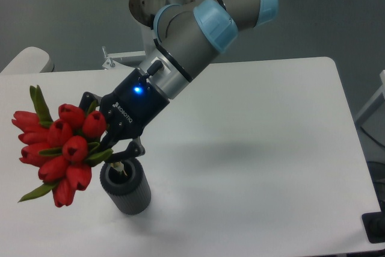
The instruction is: Insert the flowers into the vase
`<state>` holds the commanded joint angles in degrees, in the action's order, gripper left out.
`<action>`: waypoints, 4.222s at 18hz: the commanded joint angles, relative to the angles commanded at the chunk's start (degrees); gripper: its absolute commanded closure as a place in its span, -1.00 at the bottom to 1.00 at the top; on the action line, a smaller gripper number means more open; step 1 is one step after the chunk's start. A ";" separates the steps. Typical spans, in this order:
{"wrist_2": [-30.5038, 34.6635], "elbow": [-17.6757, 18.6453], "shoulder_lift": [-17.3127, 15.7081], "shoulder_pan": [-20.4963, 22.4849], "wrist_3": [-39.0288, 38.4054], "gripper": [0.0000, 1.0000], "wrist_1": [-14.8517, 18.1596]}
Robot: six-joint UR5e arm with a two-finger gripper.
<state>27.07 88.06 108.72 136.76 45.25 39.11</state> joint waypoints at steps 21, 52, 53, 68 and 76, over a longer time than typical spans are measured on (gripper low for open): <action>0.00 7.21 4.22 -0.35 11.51 0.36 0.00; 0.18 11.78 5.45 2.20 20.58 -0.49 0.00; 0.18 12.04 5.28 2.28 20.58 -0.58 0.00; 0.53 15.47 2.73 9.75 25.94 -1.00 -0.18; 4.56 8.19 3.08 14.75 25.94 -1.00 0.00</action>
<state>31.64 96.25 111.80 151.51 71.19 39.11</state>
